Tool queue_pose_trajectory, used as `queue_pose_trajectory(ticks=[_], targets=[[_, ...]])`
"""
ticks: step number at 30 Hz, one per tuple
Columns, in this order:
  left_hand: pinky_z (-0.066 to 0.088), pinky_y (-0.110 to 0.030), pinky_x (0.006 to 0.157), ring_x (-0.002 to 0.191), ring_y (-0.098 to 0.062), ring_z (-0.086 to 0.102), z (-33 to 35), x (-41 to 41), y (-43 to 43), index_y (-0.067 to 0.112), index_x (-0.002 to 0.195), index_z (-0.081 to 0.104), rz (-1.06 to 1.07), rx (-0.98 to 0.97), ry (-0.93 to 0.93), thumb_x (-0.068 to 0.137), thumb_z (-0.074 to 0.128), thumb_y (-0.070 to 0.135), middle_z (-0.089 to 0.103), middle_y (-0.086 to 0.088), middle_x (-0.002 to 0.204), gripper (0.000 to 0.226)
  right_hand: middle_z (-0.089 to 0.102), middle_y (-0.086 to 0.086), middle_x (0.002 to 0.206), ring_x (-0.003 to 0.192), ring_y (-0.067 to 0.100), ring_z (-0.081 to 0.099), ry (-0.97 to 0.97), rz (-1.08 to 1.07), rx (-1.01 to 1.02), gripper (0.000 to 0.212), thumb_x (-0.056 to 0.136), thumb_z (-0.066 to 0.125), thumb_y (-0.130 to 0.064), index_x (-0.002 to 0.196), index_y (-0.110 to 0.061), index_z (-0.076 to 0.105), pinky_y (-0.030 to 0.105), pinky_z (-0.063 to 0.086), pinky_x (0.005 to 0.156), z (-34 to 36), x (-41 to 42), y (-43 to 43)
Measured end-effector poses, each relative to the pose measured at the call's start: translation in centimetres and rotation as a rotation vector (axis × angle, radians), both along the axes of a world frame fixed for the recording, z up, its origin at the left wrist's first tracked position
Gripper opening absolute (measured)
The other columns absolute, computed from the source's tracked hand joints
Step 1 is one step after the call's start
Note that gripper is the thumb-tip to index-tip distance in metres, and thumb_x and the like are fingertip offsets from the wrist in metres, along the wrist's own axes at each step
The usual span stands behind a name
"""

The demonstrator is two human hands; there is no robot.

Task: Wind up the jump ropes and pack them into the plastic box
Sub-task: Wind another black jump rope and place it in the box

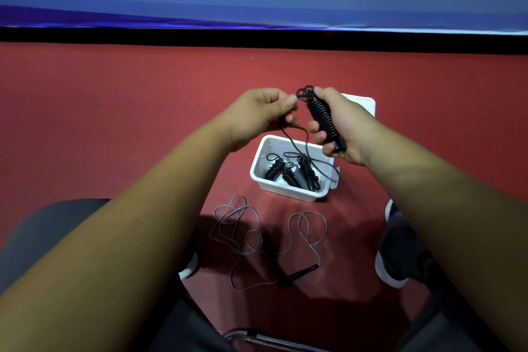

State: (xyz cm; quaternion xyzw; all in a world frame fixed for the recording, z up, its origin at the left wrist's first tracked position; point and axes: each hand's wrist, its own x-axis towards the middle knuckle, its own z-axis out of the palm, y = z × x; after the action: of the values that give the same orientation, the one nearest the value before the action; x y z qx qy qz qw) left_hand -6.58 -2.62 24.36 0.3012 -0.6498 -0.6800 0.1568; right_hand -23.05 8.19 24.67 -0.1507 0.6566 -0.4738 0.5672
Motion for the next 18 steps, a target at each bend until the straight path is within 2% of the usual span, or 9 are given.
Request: queue_pose_trajectory(ticks=[3,7,9,11,15,18], targets=[[0.057,-0.042,0.096,0.083,-0.025,0.067,0.0,-0.2,-0.1,0.005,0.102,0.067,0.032,0.001,0.008,0.112,0.047,0.031,0.056,-0.003,0.075,0.035,0.059,-0.003,0.070,0.050,0.011,0.044,0.008,0.006,-0.003,0.040,0.093,0.060,-0.065,0.104,-0.026,0.063,0.020,0.028,0.042,0.1,-0.3,0.0],[0.054,-0.028,0.081,0.078,-0.017,0.064,-0.2,0.4,-1.0,0.001,0.107,0.071,-0.025,-0.197,-0.105,0.108,0.056,0.019,0.064,-0.002,0.080,0.023,0.058,-0.004,0.069,0.049,0.011,0.044,0.013,0.047,0.000,0.045,0.094,0.059,-0.064,0.106,-0.021,0.066,0.019,0.027,0.041,0.3,-0.5,0.1],[0.055,-0.025,0.079,0.077,-0.015,0.065,-0.4,0.7,-1.4,0.000,0.108,0.072,-0.068,-0.292,-0.148,0.105,0.061,0.014,0.070,-0.002,0.082,0.019,0.056,-0.004,0.068,0.048,0.011,0.043,-0.003,0.081,0.010,0.048,0.097,0.055,-0.064,0.101,-0.017,0.066,0.019,0.026,0.040,0.5,-0.4,0.2],[0.056,-0.025,0.079,0.075,-0.012,0.067,-0.2,0.8,-1.6,0.004,0.106,0.076,-0.100,-0.373,-0.194,0.101,0.067,0.013,0.074,0.000,0.082,0.014,0.054,-0.003,0.066,0.047,0.011,0.042,-0.035,0.115,0.013,0.050,0.099,0.053,-0.064,0.100,-0.015,0.065,0.018,0.025,0.039,0.7,-0.4,0.4],[0.052,-0.014,0.074,0.071,-0.004,0.068,0.1,1.2,-1.8,0.020,0.091,0.080,-0.130,-0.506,-0.284,0.095,0.075,0.016,0.077,0.004,0.078,0.007,0.049,-0.002,0.065,0.045,0.009,0.039,-0.141,0.208,0.001,0.050,0.100,0.051,-0.064,0.103,-0.015,0.060,0.016,0.022,0.038,0.7,0.0,0.8],[0.050,-0.016,0.073,0.074,-0.004,0.067,-0.1,1.6,-2.1,0.021,0.096,0.082,-0.165,-0.630,-0.331,0.092,0.079,0.022,0.079,0.001,0.083,0.005,0.044,-0.002,0.065,0.043,0.008,0.033,-0.212,0.335,0.002,0.049,0.101,0.048,-0.064,0.099,-0.016,0.058,0.016,0.019,0.037,0.6,0.5,1.2]])
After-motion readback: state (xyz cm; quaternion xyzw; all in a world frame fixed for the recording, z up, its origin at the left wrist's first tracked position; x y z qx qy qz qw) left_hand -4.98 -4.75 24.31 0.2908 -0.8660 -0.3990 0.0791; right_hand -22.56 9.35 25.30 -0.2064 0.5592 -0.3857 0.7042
